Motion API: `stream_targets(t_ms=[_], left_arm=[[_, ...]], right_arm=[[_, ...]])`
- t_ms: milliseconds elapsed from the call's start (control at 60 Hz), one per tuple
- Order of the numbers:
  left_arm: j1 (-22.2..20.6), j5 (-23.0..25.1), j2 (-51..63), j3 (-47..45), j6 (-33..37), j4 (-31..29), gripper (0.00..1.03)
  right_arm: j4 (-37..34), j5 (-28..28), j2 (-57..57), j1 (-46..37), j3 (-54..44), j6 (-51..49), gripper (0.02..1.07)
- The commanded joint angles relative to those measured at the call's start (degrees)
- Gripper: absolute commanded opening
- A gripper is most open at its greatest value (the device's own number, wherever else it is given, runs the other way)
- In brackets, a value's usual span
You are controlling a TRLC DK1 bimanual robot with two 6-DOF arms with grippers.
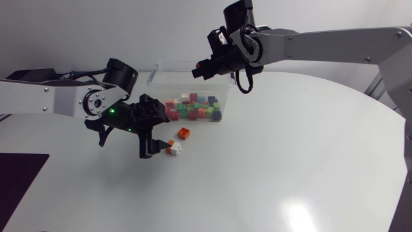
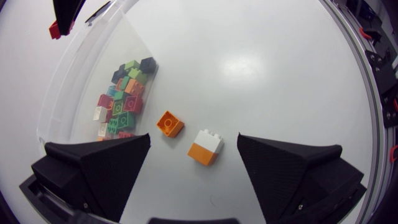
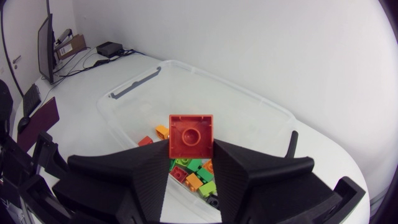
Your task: Place the duplo bricks in the container
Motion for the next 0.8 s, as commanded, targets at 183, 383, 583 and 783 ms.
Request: stream_targets(t_ms=[183, 383, 583, 783], left_arm=[[-0.44, -0.50, 4.74, 1.37, 8.54, -3.29, 0.95], [-0.97, -2.00, 7.03, 5.41, 11.35, -6.90, 0.92], [-1.23, -3.40, 9.49, 8.49, 12.85, -9.36, 0.92], [-1.41, -4.55, 13.89, 12.09, 14.43, -12.17, 0.91]], right_arm=[[1.14, 0.89, 2.53, -0.37, 1.62, 0.12, 1.01], [4.04, 1.33, -1.78, -0.20, -2.77, 0.38, 1.01], [5.71, 1.25, -9.77, 1.21, -11.91, 0.03, 1.01], [7.03, 1.07, -17.07, 2.97, -21.32, -1.29, 1.01]])
